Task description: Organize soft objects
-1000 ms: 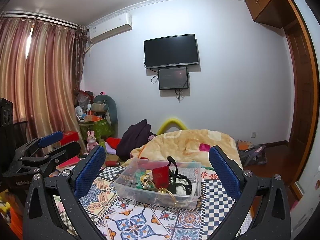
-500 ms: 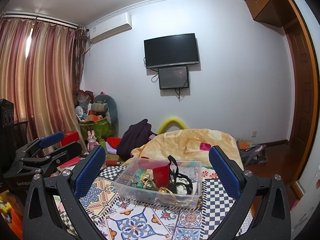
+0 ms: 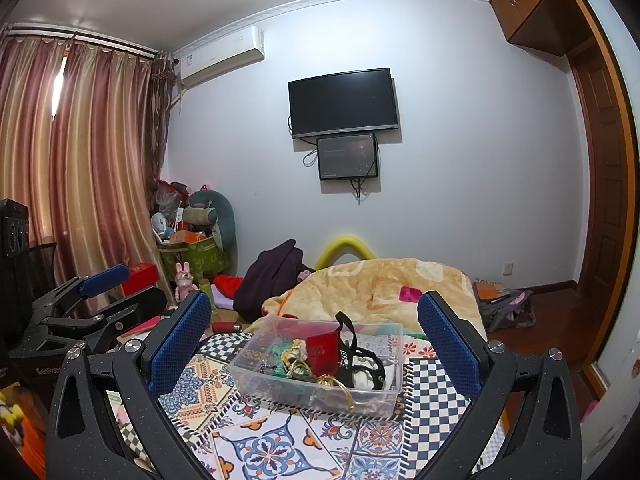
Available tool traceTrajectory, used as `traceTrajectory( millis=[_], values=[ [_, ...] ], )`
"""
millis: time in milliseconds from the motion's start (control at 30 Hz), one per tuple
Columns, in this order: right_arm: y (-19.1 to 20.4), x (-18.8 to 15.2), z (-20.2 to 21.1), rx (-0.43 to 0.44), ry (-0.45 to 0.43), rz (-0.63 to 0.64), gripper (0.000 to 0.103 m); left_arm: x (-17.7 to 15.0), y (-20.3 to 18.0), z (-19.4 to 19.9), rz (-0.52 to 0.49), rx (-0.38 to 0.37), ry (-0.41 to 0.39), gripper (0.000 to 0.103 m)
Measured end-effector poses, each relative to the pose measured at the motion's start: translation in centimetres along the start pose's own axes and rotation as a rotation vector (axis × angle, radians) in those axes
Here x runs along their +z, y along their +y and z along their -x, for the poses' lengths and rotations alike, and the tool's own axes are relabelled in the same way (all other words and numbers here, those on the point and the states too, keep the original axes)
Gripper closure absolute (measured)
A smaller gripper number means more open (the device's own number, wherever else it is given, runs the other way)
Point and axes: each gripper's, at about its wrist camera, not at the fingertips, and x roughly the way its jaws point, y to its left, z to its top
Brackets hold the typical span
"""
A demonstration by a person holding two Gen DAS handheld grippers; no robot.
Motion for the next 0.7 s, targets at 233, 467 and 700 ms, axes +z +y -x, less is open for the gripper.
traceTrajectory(
  millis=[233,467,700],
  values=[
    [-0.07,0.00,-0.08,0.002,0.002,-0.001,0.000,0.03,0.30,0.07,0.005,-0.023,0.003,0.000],
    [-0.13,-0.11,-0.20,0.000,0.012,0.000,0.000,0.00,0.54,0.25,0.010,-0.029,0.004,0.000],
    [-0.05,-0.19,-0.43,-0.002,0.023,0.003,0.000,0.06,0.68,0.34,0.020,-0.029,0.005,0.000]
  ],
)
